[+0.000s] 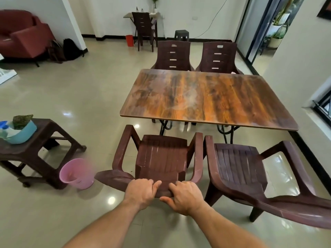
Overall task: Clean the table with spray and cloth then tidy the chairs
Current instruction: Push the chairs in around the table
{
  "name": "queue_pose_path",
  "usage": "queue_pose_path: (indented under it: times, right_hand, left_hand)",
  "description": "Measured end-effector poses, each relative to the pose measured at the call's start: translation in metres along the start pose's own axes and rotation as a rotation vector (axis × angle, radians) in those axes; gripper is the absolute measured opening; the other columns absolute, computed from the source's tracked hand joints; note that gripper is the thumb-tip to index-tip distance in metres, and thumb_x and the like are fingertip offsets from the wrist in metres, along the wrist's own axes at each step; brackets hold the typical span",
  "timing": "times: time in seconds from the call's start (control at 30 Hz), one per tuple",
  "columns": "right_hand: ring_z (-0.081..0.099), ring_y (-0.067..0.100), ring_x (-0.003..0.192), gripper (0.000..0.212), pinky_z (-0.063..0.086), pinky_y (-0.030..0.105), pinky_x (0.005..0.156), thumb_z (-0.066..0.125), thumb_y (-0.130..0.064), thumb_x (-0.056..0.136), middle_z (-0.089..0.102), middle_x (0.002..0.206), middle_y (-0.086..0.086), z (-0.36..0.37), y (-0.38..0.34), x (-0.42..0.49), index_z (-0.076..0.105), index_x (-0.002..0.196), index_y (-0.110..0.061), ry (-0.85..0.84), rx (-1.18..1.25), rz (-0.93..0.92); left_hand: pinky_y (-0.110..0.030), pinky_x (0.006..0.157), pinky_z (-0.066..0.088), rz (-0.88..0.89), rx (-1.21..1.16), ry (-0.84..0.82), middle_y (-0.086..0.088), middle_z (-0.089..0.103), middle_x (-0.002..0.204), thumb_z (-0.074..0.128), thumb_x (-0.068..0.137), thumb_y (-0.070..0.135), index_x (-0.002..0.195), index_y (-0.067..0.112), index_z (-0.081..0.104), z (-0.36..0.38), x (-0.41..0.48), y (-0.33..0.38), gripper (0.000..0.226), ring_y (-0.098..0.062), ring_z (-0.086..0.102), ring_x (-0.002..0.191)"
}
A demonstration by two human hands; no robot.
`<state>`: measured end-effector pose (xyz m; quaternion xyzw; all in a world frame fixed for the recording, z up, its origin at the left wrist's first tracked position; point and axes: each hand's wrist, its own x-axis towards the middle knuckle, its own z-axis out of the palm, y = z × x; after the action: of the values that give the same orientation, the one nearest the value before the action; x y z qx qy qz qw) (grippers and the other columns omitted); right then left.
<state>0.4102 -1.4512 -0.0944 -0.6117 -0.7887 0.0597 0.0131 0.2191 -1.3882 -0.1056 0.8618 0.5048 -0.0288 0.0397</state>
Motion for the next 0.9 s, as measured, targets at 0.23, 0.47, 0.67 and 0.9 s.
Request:
queue_pose_path:
  times: [0.23, 0.47, 0.67, 0.9]
  right_hand:
    - [0.066, 0.031, 0.085, 0.075, 0.05, 0.043, 0.076, 0.014, -0.084, 0.088, 0.068, 0.098, 0.007, 0.001, 0.016, -0.005, 0.055, 0.1, -0.023, -0.022, 0.014, -0.017]
    - [0.065, 0.03, 0.078, 0.08, 0.052, 0.042, 0.072, 0.009, -0.085, 0.086, 0.068, 0.092, 0.007, 0.004, 0.031, -0.015, 0.056, 0.096, -0.02, -0.071, -0.007, -0.03]
    - [0.064, 0.023, 0.095, 0.078, 0.048, 0.04, 0.083, 0.019, -0.087, 0.085, 0.069, 0.101, -0.001, -0.004, 0.038, -0.018, 0.062, 0.105, -0.025, -0.053, 0.15, 0.043]
    - [0.036, 0.017, 0.144, 0.061, 0.022, 0.038, 0.122, 0.04, -0.06, 0.097, 0.045, 0.152, -0.003, -0.004, 0.126, -0.093, 0.047, 0.145, -0.024, 0.041, 0.079, 0.27]
  left_hand:
    - [-0.039, 0.074, 0.042, 0.006, -0.069, 0.049, -0.001, 0.071, 0.088, -0.012, 0.087, 0.068, 0.079, 0.027, 0.054, -0.004, 0.002, 0.014, 0.077, -0.024, 0.066, 0.085]
    - [-0.037, 0.067, 0.047, 0.04, -0.098, 0.09, 0.004, 0.069, 0.083, -0.003, 0.091, 0.073, 0.08, 0.027, 0.055, 0.004, -0.001, 0.031, 0.075, -0.019, 0.065, 0.08]
    - [-0.038, 0.068, 0.047, 0.033, -0.072, 0.051, 0.005, 0.068, 0.084, 0.011, 0.092, 0.074, 0.084, 0.026, 0.058, 0.007, -0.003, 0.028, 0.067, -0.018, 0.066, 0.083]
    - [-0.04, 0.088, 0.052, 0.284, -0.041, -0.087, 0.002, 0.068, 0.112, 0.022, 0.09, 0.076, 0.121, 0.022, 0.06, -0.001, 0.006, 0.07, 0.073, -0.023, 0.065, 0.103]
